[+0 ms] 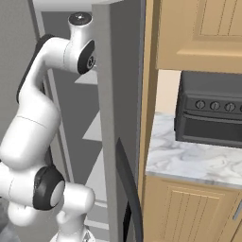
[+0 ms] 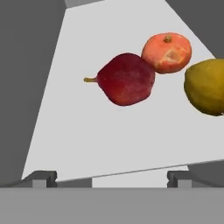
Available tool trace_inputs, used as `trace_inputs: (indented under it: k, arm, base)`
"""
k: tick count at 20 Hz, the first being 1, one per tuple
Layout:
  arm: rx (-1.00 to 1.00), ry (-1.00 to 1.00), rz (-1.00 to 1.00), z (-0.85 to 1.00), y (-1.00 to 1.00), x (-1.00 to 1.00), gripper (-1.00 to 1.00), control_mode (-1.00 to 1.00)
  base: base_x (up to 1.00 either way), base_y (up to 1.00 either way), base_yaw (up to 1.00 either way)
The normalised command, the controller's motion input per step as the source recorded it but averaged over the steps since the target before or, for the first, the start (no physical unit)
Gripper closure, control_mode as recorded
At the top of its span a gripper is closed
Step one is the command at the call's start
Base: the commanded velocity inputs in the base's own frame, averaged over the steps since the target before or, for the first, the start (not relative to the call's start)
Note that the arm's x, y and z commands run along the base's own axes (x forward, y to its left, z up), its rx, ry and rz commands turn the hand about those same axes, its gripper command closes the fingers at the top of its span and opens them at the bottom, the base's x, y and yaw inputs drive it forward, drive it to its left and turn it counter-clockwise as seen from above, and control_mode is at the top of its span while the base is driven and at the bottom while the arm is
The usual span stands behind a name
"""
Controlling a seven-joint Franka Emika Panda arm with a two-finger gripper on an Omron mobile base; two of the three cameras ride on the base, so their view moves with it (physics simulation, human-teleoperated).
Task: Take the squash, pear, and lemon from the freezer and place them in the bowl on the counter.
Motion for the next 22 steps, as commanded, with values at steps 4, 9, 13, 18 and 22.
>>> trace_inputs:
  k: [4,9,13,18,22]
  arm:
    - [0.03,0.00,0.00,0.00,-0.08,0.45,-1.00,-1.00]
    - [0.01,0.00,0.00,-0.01,-0.26,0.32,-1.00,-1.00]
    - [0.00,0.00,0.00,-0.06,-0.19,0.28,-1.00,-1.00]
    - [0.00,0.00,0.00,-0.07,-0.10,0.25,-1.00,-1.00]
    - [0.00,0.02,0.00,-0.03,0.00,0.22,-1.00,-1.00]
  base:
    - [0.00,0.00,0.00]
    - [0.00,0.00,0.00]
    - [0.00,0.00,0.00]
    - [0.00,0.00,0.00]
    - [0.00,0.00,0.00]
